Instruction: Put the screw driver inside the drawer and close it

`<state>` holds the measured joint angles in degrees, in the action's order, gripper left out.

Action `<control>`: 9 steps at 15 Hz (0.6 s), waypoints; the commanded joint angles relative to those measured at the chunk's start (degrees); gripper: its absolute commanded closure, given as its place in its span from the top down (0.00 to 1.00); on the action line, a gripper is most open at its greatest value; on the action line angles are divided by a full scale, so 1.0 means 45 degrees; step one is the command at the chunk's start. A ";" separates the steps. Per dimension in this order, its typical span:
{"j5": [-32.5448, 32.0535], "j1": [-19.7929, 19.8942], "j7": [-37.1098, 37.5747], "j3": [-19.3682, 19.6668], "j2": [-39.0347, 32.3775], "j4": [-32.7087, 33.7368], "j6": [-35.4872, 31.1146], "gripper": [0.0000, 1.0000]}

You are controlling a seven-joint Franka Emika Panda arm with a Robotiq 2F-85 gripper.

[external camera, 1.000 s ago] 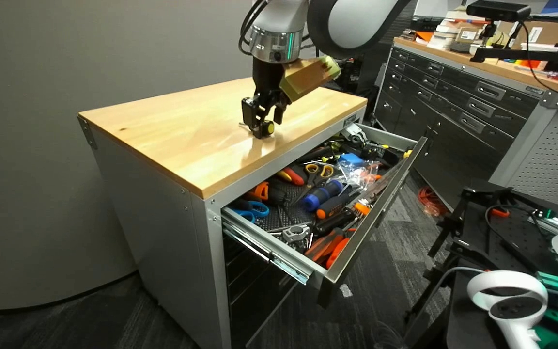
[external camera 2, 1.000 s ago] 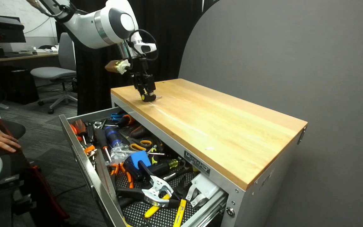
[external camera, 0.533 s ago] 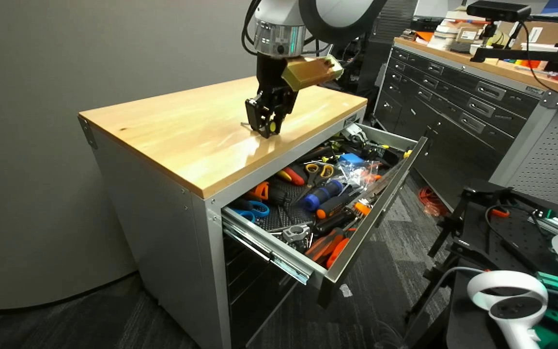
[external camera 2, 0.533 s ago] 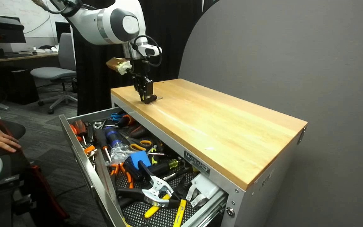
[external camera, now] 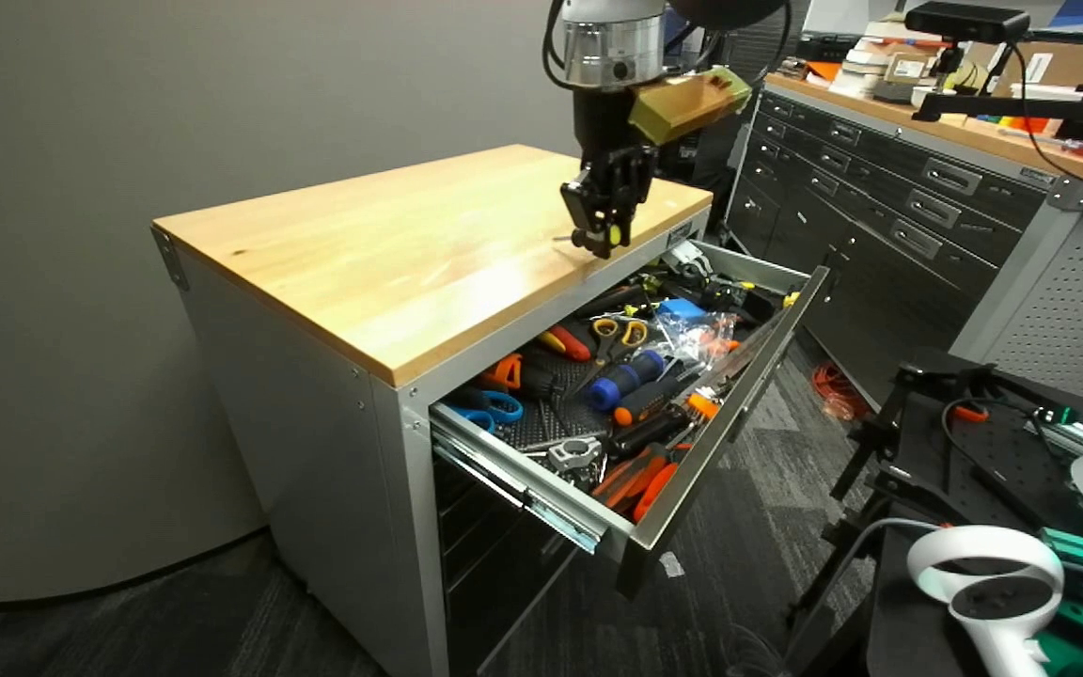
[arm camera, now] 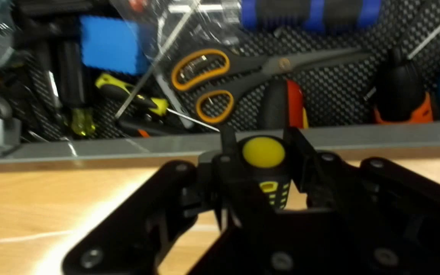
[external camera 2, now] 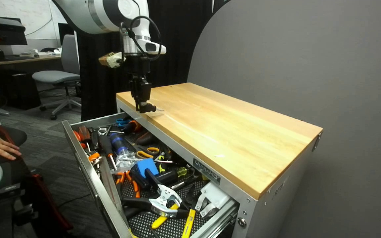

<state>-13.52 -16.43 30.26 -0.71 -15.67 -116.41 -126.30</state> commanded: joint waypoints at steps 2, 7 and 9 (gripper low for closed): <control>-0.0092 0.0388 0.0592 -0.0359 0.2639 -0.2902 0.0608 0.59; 0.0823 0.0908 -0.0520 -0.0846 0.3784 -0.4014 0.2928 0.90; 0.1150 0.1159 -0.0782 -0.0889 0.4315 -0.4628 0.4515 1.00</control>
<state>-10.71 -13.58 29.13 -3.53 -1.47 -133.13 -114.54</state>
